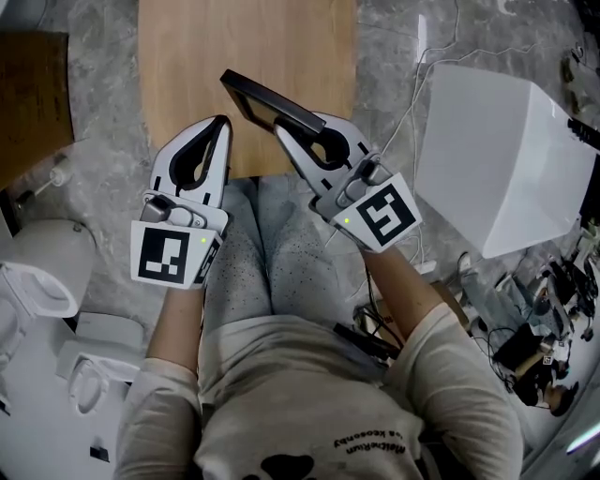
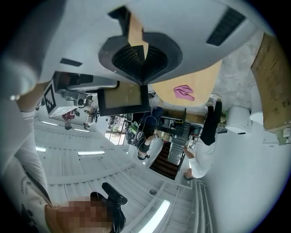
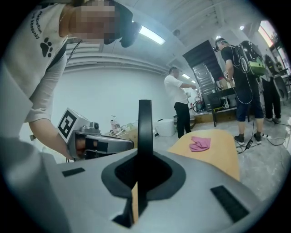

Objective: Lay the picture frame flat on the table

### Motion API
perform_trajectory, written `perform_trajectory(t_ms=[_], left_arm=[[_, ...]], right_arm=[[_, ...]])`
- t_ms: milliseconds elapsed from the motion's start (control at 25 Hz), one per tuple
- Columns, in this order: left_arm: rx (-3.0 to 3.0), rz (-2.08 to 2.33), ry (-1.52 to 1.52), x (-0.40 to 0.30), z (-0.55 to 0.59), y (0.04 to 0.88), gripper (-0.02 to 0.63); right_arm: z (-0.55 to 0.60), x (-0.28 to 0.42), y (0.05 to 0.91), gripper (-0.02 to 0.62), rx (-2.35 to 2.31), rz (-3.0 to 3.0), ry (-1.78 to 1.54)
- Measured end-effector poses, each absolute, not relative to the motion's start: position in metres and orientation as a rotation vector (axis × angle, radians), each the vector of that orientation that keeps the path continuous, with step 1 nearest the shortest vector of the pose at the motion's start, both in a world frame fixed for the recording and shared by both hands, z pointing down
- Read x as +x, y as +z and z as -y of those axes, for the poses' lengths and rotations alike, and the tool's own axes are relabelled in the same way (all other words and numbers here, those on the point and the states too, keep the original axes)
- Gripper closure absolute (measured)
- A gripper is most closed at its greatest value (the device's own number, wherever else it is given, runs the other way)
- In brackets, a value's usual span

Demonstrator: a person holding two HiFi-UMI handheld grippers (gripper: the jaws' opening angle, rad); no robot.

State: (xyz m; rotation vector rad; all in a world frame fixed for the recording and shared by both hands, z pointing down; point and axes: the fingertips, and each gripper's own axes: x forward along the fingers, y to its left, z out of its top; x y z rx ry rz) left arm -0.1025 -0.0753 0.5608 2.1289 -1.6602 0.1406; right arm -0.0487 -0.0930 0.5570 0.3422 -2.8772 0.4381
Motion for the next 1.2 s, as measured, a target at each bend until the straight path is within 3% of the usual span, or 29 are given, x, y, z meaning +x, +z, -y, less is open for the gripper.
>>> perform_trajectory(t_ms=[360, 440, 480, 1200], left_arm=[[2.088, 1.526, 0.280, -0.099, 0.068, 0.607, 0.590], [2.067, 1.495, 0.290, -0.097, 0.065, 0.618, 0.465], [2.056, 1.476, 0.291, -0.096, 0.063, 0.623, 0.454], [2.087, 1.147, 0.242, -0.077, 0.041, 0.659, 0.415]], right_arm=[[0.079, -0.051, 0.591, 0.578, 0.227, 2.856, 0.535], [0.076, -0.050, 0.598, 0.578, 0.219, 2.849, 0.550], [0.075, -0.049, 0.600, 0.578, 0.213, 2.847, 0.557], [0.044, -0.041, 0.623, 0.578, 0.063, 2.795, 0.637]])
